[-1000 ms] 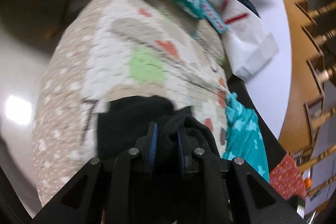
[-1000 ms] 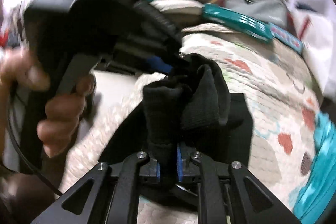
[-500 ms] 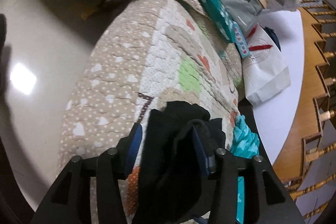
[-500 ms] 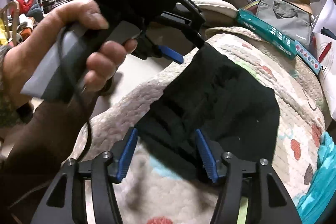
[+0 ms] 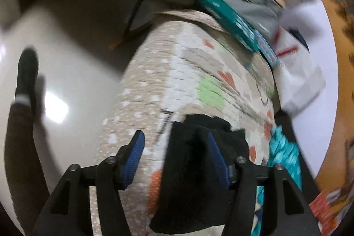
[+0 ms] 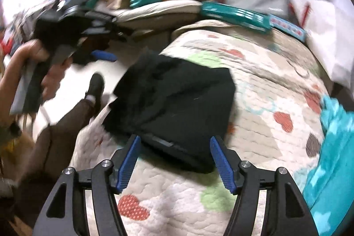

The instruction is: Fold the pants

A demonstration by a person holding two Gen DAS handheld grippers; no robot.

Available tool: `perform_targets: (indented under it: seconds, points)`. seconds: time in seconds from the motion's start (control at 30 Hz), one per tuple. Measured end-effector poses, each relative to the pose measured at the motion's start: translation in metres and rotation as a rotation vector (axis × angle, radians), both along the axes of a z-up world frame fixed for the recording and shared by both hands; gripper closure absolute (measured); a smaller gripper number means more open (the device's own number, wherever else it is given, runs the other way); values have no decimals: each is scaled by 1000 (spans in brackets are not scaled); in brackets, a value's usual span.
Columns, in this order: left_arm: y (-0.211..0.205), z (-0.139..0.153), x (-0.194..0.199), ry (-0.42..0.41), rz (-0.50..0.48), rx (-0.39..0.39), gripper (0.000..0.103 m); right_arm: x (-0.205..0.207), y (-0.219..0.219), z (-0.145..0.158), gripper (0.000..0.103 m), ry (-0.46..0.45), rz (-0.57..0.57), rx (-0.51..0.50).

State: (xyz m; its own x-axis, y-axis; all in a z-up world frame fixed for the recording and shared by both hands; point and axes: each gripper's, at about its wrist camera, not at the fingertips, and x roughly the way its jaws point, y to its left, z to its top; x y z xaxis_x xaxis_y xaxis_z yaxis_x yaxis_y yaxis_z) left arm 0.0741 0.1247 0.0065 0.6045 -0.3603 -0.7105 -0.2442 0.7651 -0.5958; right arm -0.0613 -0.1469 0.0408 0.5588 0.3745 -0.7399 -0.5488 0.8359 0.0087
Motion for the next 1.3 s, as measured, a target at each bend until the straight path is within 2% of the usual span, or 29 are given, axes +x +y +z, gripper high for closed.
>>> perform_targets:
  seconds: [0.1, 0.17, 0.23, 0.3, 0.33, 0.4, 0.53, 0.63, 0.73, 0.83, 1.0, 1.2, 1.3]
  points:
    - [-28, 0, 13, 22, -60, 76, 35, 8, -13, 2, 33, 30, -50, 52]
    - [-35, -18, 23, 83, -59, 103, 35, 11, -20, 1, 33, 39, -71, 59]
    - [-31, -44, 28, 157, -15, 92, 34, 13, -27, -1, 33, 53, -97, 70]
    - [-19, -66, 25, 204, 38, 34, 25, 16, -32, -2, 33, 68, -114, 84]
    - [-12, -71, 21, 208, 59, -11, 25, 18, -33, -3, 32, 74, -120, 90]
    - [-2, -72, 16, 211, 74, -51, 25, 22, -36, -4, 32, 88, -135, 103]
    - [16, -62, 3, 186, 87, -26, 26, 32, -45, -6, 32, 126, -165, 131]
    - [21, -50, -7, 121, 69, -91, 26, 45, -49, 0, 32, 162, -175, 158]
    - [14, -44, -12, 47, 31, -170, 26, 67, -52, 8, 27, 215, -181, 203]
    - [-5, -53, -8, 54, -28, -202, 26, 96, -55, 7, 24, 262, -189, 249]
    - [-32, -76, -5, 86, -95, -239, 26, 129, -60, -17, 24, 331, -222, 303]
    - [-54, -75, -3, 63, -151, -171, 19, 155, -48, -66, 24, 465, -214, 403]
    - [-61, -74, 1, 76, -156, -139, 19, 163, -41, -84, 23, 517, -207, 477]
